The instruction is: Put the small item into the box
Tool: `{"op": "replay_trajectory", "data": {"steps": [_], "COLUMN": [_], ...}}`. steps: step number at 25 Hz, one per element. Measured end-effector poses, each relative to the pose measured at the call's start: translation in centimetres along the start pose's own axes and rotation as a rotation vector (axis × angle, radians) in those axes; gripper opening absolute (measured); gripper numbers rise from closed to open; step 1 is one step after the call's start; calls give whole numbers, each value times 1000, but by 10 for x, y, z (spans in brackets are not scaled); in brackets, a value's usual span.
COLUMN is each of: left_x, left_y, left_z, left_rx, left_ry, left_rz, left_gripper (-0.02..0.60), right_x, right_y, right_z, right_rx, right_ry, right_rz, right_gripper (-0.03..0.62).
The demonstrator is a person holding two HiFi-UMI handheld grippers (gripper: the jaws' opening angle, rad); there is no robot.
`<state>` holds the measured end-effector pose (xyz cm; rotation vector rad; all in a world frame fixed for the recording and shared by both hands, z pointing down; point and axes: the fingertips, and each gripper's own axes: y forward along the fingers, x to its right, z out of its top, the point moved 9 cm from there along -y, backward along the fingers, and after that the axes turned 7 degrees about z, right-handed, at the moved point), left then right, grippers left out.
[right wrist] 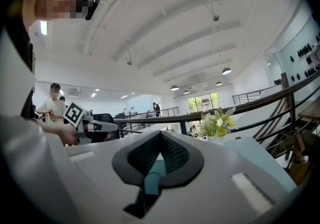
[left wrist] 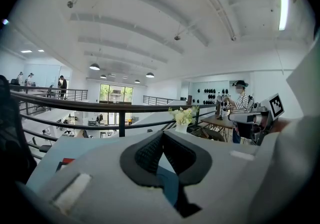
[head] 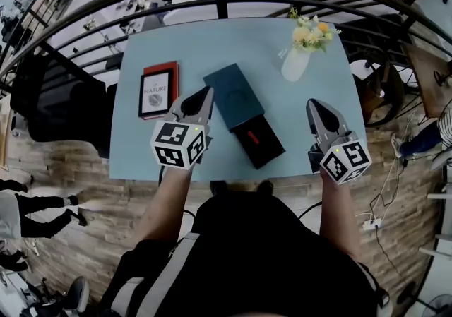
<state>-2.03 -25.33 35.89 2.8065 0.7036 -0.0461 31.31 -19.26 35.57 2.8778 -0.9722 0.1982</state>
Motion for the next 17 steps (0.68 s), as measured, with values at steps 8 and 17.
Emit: {"op": "replay_trajectory", "data": {"steps": [8,17], "left_x": [2,1], "left_y": [2,6], "left_z": [1,5], "left_rx": [-4,0], "left_ry": [2,3], "left_rz": [-7,-6], "left_gripper": [8,8], "right_x": [-2,0], "right_y": [3,8], "right_z": [1,1], "right_rx": [-3,1], "right_ry": [-5,2], "right_rz": [15,30], "right_gripper": [-2,-2]}}
